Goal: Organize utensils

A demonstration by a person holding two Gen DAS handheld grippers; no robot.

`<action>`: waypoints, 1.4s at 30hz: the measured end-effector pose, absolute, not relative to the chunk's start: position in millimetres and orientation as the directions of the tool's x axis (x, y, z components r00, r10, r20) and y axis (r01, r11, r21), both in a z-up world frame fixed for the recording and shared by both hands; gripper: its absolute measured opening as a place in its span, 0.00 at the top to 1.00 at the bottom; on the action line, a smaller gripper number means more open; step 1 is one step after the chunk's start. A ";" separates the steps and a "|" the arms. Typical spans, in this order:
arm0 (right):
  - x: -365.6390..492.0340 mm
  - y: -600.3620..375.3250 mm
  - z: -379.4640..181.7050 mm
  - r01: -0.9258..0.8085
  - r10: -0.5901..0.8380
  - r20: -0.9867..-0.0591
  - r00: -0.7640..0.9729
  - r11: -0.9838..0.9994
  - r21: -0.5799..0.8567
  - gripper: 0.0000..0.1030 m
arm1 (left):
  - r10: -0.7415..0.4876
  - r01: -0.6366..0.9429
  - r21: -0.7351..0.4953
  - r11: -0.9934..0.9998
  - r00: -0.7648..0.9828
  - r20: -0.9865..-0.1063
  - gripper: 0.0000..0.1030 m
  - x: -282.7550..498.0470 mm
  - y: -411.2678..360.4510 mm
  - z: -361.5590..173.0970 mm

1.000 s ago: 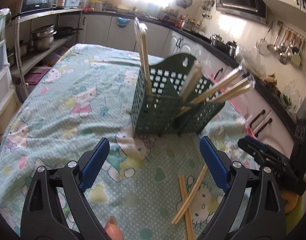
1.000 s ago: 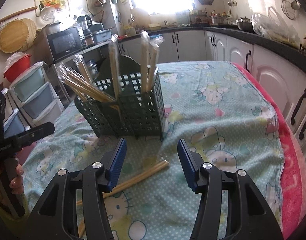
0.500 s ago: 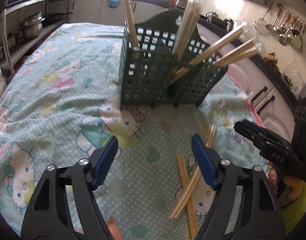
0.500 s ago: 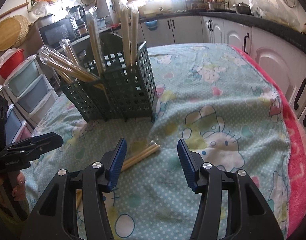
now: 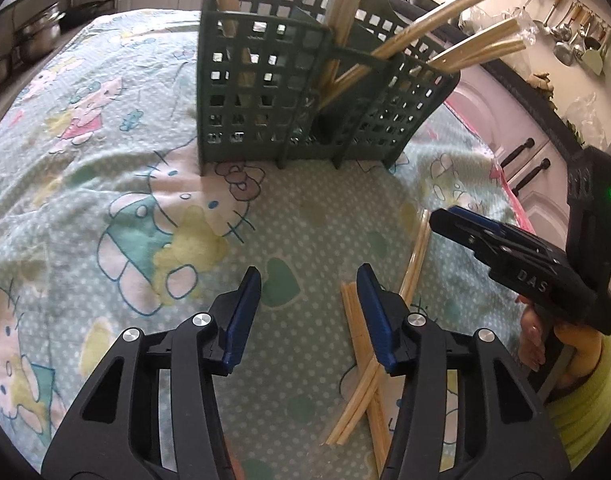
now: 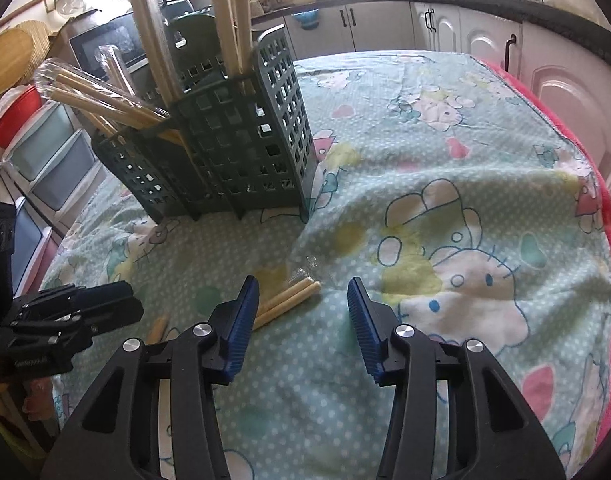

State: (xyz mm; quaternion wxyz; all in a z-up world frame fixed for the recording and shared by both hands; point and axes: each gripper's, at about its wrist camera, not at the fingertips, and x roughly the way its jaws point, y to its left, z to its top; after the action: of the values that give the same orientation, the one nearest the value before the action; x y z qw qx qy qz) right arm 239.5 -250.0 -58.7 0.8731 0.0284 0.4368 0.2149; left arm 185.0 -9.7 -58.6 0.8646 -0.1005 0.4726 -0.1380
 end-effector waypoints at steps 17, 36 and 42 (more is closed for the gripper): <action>251.3 -240.1 -69.9 -0.371 0.406 -0.751 0.520 0.900 0.229 0.87 | -0.305 0.182 -0.246 0.952 0.492 -0.816 0.71 196.5 -34.4 -67.5; 234.1 -265.0 -20.1 -0.350 0.416 -0.650 0.636 0.906 0.239 0.98 | -0.295 0.168 -0.243 0.955 0.498 -0.815 0.93 195.2 -25.1 -68.1; 224.9 -261.2 6.0 -0.381 0.440 -0.600 0.668 0.895 0.232 0.98 | -0.289 0.139 -0.255 0.957 0.535 -0.794 0.96 187.3 -4.7 -53.5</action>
State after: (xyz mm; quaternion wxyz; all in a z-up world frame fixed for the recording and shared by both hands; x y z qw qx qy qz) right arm 224.9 -261.2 6.0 0.9123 0.0433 0.3393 0.2250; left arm 187.3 -4.7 -53.5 0.8724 -0.0805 0.4662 -0.1226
